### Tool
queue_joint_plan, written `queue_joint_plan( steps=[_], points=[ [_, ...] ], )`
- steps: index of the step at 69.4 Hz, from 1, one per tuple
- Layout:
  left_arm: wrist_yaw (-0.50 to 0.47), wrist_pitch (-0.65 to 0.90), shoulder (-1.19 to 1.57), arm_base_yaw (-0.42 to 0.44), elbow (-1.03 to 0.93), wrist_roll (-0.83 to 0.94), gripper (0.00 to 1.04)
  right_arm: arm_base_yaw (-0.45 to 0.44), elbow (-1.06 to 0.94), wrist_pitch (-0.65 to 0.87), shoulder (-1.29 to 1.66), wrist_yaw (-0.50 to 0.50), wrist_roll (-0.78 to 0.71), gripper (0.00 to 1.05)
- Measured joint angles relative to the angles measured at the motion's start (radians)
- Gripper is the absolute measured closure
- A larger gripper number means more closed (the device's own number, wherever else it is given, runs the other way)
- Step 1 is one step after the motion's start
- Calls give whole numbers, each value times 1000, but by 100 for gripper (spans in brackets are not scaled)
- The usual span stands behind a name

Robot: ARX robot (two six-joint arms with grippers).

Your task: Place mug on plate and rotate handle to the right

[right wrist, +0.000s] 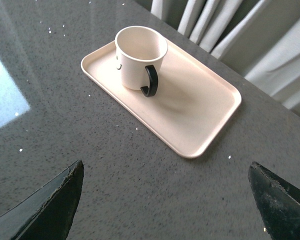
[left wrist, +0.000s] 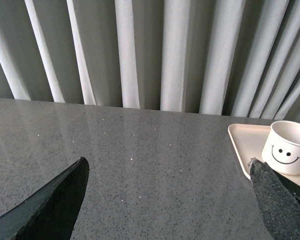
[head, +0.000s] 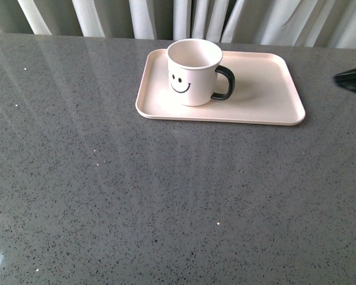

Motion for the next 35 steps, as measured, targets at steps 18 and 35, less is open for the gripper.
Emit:
queue_joint_plan(
  steps=[18,35],
  points=[
    [0,0,0,0,0,0,9,167,380,-87,409,109,-40,9],
    [0,0,0,0,0,0,9,224,672,-204,652,183,-13,9]
  ],
)
